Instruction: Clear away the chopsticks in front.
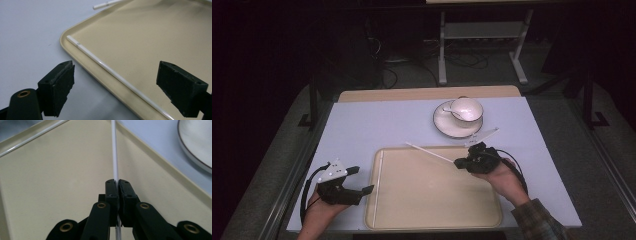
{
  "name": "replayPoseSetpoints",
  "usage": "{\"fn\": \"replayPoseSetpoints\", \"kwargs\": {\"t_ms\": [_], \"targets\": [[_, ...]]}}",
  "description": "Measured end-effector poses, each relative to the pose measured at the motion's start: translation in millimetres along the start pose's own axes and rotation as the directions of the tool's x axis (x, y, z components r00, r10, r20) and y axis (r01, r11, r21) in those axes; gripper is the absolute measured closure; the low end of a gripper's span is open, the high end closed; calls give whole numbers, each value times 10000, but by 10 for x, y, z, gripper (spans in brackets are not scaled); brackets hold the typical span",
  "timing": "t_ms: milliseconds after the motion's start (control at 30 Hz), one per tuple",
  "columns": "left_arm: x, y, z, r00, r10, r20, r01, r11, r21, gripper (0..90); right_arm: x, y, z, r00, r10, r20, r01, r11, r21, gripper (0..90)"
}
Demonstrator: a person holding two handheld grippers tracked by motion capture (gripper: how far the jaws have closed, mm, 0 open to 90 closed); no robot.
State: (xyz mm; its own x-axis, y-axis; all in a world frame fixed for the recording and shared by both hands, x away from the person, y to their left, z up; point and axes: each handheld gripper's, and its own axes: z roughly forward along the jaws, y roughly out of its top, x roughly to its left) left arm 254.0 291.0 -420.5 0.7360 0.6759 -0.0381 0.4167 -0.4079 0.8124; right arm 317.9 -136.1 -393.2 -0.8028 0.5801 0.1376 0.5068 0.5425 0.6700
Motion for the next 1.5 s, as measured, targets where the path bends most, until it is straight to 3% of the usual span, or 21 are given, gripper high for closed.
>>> {"fn": "replayPoseSetpoints", "kwargs": {"t_ms": [400,700,833,1067,1133,1233,1333,1500], "targets": [[-6,-1,9,10000,-8,14,8,10000,44,141,231,20,251,9972,-452,-601,486,9972,567,860],[-8,1,10,10000,17,47,-18,10000,43,144,303,-57,497,9958,-689,-598,766,9876,1371,848],[-9,1,12,10000,21,72,-21,10000,50,144,317,-68,526,9953,-776,-573,852,9857,1457,841],[-7,10,20,9999,30,99,-31,10000,29,153,323,-54,472,9954,-647,-705,726,9907,1153,691],[-3,23,35,9998,-58,198,58,10000,26,167,312,-53,428,9954,-632,-723,701,9927,977,587],[-5,44,69,9994,-84,336,82,9999,57,252,267,-76,354,9970,-380,-679,420,9974,581,396],[-29,86,121,9983,-63,587,54,9999,152,355,231,-118,302,9981,-250,-566,265,9994,243,266],[-85,195,201,9955,-72,949,51,9997,224,575,189,-186,228,9998,-179,31,180,9996,-220,131]]}}
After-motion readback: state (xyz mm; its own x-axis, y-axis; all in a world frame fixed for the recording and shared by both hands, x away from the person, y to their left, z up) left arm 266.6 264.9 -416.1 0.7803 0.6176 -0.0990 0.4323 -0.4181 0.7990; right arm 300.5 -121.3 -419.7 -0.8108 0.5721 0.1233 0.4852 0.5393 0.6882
